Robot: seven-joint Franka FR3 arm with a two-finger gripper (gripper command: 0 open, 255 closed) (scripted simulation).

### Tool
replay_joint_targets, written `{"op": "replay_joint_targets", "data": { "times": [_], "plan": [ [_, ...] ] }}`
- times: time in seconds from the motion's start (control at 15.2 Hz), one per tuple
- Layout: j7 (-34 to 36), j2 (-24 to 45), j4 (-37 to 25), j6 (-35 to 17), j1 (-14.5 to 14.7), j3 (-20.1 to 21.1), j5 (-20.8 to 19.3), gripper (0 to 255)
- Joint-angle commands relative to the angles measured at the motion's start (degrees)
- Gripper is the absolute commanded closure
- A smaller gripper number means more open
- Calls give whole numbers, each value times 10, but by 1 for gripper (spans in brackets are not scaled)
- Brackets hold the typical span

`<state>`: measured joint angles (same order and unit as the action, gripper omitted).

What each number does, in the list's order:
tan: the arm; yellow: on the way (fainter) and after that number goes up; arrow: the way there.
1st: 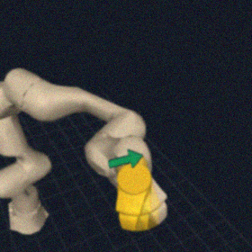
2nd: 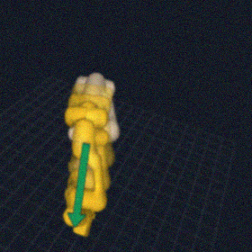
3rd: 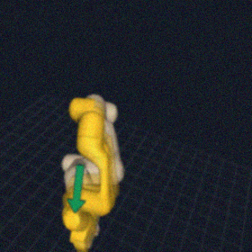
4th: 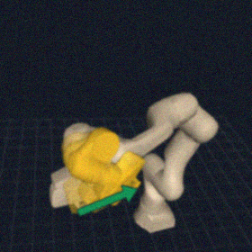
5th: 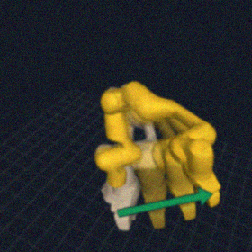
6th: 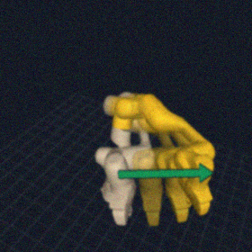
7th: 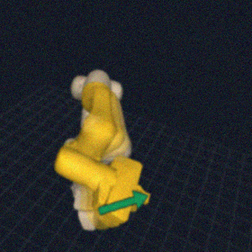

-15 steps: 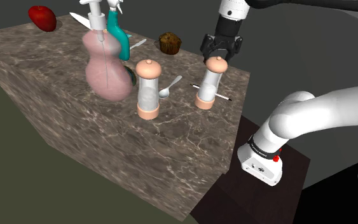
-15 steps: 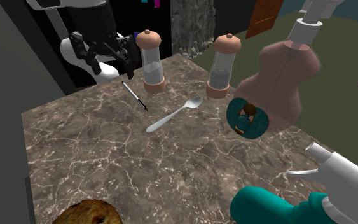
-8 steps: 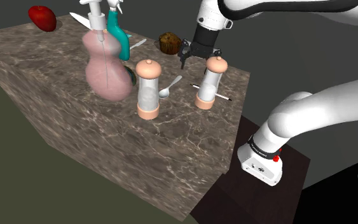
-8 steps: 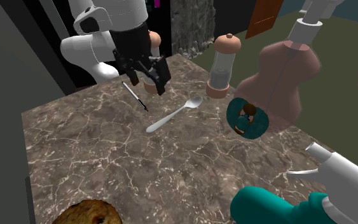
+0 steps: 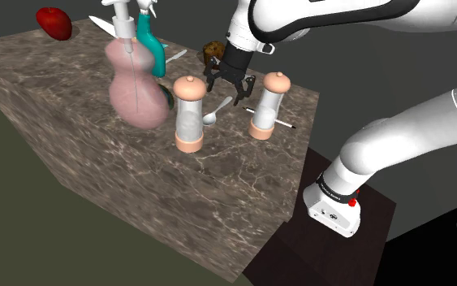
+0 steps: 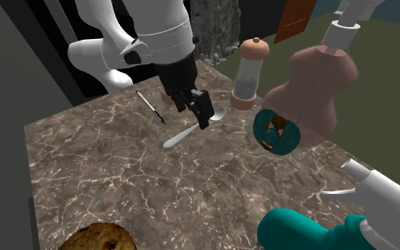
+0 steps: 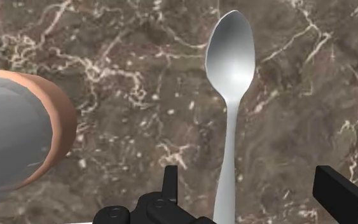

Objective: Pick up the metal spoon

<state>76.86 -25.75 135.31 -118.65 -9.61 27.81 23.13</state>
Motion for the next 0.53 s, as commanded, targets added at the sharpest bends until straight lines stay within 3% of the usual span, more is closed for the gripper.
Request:
{"op": "replay_joint_targets", "data": {
  "times": [0.0, 0.4, 0.46],
  "plan": [
    [1, 5, 12, -18, 0, 4, 3, 0],
    [-3, 15, 32, -47, 1, 10, 8, 0],
    [-4, 14, 32, -47, 1, 10, 8, 255]
  ]
}}
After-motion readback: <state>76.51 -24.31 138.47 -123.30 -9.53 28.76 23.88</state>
